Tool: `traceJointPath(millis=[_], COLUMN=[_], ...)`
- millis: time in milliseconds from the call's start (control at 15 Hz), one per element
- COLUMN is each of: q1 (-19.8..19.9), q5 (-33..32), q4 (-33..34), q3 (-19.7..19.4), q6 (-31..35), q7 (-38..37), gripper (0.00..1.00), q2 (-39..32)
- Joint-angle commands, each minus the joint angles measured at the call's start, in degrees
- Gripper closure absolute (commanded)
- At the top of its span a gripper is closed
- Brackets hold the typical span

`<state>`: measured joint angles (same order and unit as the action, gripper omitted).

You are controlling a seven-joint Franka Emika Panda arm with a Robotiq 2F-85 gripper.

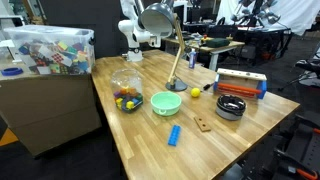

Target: Remove the lid from the pot.

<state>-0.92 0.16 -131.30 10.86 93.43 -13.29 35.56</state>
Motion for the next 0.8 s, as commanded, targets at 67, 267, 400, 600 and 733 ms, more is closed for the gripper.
traceJointPath(millis=[67, 267, 400, 600, 733], q1=[-0.9, -1.0, -0.9, -1.0, -1.0], q5=[-0.4, 0.0, 0.2, 0.7, 1.0], q4=[0.1, 0.9, 1.1, 1.3, 1.2], q3=[-0.6, -1.2, -1.9, -3.2, -3.8], q6=[-0.1, 1.0, 2.6, 5.1, 6.1], q7=[-0.4, 0.7, 1.8, 3.5, 4.1], gripper=[0.0, 0.0, 0.0, 0.0, 0.0], q2=[-0.1, -1.4, -3.0, -6.5, -9.0])
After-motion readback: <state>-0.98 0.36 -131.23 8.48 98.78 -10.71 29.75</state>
